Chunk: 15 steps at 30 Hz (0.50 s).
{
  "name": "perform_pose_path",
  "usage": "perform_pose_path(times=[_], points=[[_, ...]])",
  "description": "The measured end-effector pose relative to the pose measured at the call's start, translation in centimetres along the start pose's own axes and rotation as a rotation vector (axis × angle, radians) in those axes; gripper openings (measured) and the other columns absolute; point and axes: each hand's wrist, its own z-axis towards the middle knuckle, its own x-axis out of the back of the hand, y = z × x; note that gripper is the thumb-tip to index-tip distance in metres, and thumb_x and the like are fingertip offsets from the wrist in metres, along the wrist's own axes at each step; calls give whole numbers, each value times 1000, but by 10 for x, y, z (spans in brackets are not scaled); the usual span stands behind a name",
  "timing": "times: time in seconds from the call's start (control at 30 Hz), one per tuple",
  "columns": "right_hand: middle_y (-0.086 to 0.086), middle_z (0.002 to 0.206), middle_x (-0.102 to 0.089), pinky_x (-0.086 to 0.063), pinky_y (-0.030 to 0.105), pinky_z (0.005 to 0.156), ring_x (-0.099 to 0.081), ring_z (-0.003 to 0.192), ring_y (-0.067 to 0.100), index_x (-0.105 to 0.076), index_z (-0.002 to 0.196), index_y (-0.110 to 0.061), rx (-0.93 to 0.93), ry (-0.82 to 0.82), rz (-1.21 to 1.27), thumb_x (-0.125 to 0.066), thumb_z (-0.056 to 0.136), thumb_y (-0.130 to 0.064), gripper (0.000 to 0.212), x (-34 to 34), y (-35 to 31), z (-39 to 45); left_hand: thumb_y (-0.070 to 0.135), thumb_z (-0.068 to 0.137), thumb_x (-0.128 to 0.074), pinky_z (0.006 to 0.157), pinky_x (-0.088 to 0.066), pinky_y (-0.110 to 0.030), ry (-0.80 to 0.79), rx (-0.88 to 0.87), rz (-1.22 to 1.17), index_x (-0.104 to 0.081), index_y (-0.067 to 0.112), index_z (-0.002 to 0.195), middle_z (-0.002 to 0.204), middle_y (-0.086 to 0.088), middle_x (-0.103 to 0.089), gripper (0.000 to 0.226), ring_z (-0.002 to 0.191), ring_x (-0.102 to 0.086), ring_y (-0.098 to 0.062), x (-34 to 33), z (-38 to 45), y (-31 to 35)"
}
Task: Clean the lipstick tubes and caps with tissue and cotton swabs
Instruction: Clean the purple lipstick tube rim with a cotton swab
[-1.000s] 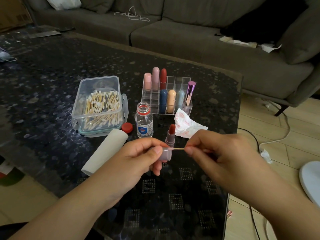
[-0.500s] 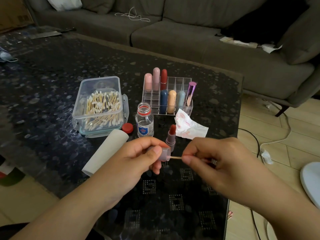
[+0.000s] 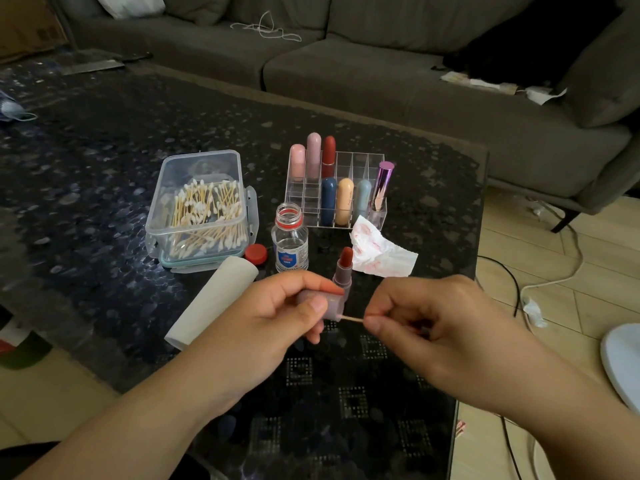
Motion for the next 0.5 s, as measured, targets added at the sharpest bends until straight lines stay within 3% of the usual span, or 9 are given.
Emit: perform_pose_path(times=[0.13,0.23,0.37,0.5], points=[[-6,57,-54,-35,9,49,-49,52,9,-62,79,-29,-32,120,-16,-57,84,-34,9,-2,1,1,20,80,-60,70,-49,-16,-4,-20,20,-71,29,95,74,9,-67,20,70,-61,-7,0,0,3],[-7,59,-56,-35,10,51,-51,55,10,-63,80,-27,-18,38,10,-58,85,-34,9,-2,1,1,3,87,-60,70,-50,-15,39,-19,-10,-70,21,96,76,6,-69,23,71,-62,-7,0,0,5],[-9,60,-57,-41,16,54,-54,59,8,-64,80,-28,-43,51,-58,-61,88,-34,10,0,4,2,9,88,-61,70,-50,-16,36,-16,-32,-70,20,97,76,4,-69,17,71,-63,-7,-1,-1,4],[-11,63,-57,-38,14,53,-51,57,6,-61,82,-30,-107,58,16,-57,86,-36,8,-2,0,3,6,91,-54,70,-51,-17,116,-9,77,-67,21,101,75,1,-70,22,69,-65,-8,3,2,2]])
